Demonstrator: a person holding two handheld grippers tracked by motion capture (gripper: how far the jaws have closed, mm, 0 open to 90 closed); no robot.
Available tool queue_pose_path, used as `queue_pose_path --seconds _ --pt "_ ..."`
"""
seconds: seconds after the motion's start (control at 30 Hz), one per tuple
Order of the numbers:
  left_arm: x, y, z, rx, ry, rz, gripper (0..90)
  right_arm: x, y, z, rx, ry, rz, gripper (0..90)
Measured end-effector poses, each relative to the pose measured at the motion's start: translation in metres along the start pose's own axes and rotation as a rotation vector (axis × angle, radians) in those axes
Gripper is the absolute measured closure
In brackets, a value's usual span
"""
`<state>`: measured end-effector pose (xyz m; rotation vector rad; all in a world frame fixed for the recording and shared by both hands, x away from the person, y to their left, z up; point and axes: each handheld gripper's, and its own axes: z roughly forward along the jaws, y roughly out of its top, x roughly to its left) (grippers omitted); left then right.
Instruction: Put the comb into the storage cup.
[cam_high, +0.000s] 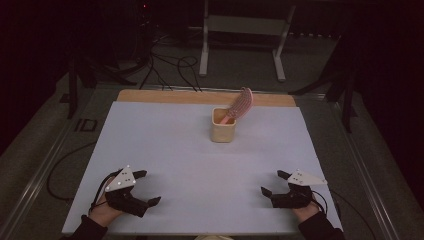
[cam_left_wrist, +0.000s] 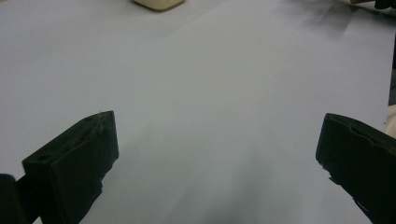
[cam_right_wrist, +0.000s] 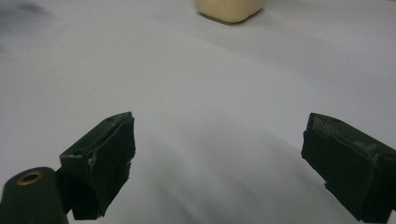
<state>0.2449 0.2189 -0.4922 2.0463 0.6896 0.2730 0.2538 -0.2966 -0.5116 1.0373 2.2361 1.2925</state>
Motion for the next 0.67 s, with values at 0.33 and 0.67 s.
queue_pose_path --seconds 0.33,0.67 --pt "0.0001 -0.0003 0.0003 0.005 0.007 0.005 0.1 0.0002 0.0004 -0.0001 -0.004 -0.001 0.001 9.4" --pt "0.0009 -0.0005 -0.0005 -0.004 0.005 -0.005 0.1 -0.0004 0.0005 -0.0015 -0.007 -0.004 0.009 9.4"
